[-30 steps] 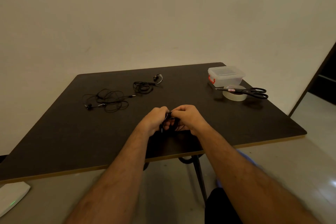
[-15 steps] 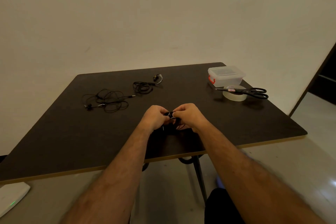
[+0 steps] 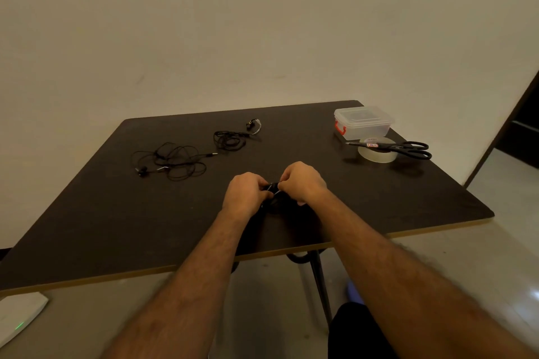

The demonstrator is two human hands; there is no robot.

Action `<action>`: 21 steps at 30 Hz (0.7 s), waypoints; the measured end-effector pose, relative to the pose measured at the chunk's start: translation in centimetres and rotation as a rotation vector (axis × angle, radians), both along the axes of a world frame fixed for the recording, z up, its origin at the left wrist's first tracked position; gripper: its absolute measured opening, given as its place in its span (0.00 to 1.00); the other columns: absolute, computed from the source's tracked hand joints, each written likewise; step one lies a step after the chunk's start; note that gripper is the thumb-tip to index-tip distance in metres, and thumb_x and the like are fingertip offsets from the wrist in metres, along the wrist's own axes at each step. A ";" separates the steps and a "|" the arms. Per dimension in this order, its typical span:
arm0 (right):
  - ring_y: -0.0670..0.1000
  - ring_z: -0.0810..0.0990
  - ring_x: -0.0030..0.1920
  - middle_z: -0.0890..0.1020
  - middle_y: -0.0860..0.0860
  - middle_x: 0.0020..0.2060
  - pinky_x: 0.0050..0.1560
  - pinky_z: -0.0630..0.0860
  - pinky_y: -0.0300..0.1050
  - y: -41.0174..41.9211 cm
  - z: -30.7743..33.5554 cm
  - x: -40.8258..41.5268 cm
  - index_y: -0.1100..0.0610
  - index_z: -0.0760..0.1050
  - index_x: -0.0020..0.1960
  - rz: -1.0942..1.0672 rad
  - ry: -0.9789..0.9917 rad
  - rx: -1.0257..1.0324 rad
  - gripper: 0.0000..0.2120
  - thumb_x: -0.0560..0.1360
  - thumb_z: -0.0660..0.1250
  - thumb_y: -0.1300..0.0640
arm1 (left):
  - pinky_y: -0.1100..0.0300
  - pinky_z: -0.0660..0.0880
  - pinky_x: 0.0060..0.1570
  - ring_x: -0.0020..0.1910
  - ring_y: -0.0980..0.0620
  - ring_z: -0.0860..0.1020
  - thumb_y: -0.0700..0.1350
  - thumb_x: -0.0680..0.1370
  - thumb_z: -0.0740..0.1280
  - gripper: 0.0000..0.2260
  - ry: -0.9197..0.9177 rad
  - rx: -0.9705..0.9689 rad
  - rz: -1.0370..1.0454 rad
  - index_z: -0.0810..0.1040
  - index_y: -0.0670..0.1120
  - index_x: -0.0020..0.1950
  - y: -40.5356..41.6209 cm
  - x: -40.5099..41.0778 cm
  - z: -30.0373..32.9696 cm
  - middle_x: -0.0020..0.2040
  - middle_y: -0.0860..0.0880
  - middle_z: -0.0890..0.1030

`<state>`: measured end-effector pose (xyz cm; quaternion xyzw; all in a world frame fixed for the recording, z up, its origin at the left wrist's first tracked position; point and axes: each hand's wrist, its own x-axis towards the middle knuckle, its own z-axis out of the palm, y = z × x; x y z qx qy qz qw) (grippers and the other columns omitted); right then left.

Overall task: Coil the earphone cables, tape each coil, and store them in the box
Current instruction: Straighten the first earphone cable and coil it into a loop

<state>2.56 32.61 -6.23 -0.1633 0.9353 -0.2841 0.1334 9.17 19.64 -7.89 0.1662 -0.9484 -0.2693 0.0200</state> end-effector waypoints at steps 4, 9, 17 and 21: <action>0.49 0.82 0.41 0.82 0.50 0.42 0.44 0.84 0.49 0.4 0.1 -0.3 0.51 0.79 0.49 0.019 0.014 0.037 0.04 0.77 0.68 0.52 | 0.56 0.78 0.50 0.47 0.54 0.80 0.47 0.78 0.70 0.10 -0.008 -0.030 -0.002 0.83 0.50 0.58 0.3 0.1 0.3 0.48 0.51 0.83; 0.46 0.80 0.44 0.81 0.48 0.45 0.49 0.80 0.47 1.5 0.2 -0.8 0.52 0.79 0.53 0.045 0.031 -0.006 0.07 0.77 0.69 0.51 | 0.55 0.78 0.54 0.51 0.54 0.79 0.48 0.78 0.69 0.13 -0.019 0.000 0.007 0.80 0.50 0.62 0.3 0.2 0.3 0.54 0.51 0.83; 0.45 0.79 0.46 0.82 0.47 0.46 0.53 0.80 0.49 2.4 -0.2 -0.9 0.51 0.80 0.51 0.031 0.058 -0.115 0.06 0.77 0.69 0.51 | 0.57 0.73 0.61 0.62 0.52 0.77 0.50 0.78 0.69 0.18 0.080 0.061 0.062 0.78 0.48 0.67 0.0 0.5 0.6 0.63 0.49 0.81; 0.45 0.80 0.46 0.82 0.46 0.44 0.52 0.80 0.49 2.5 -0.5 -0.8 0.51 0.80 0.50 0.013 0.066 -0.145 0.05 0.77 0.69 0.51 | 0.59 0.71 0.58 0.62 0.52 0.77 0.50 0.79 0.68 0.17 0.102 0.082 0.067 0.78 0.48 0.67 0.0 0.6 0.7 0.62 0.49 0.81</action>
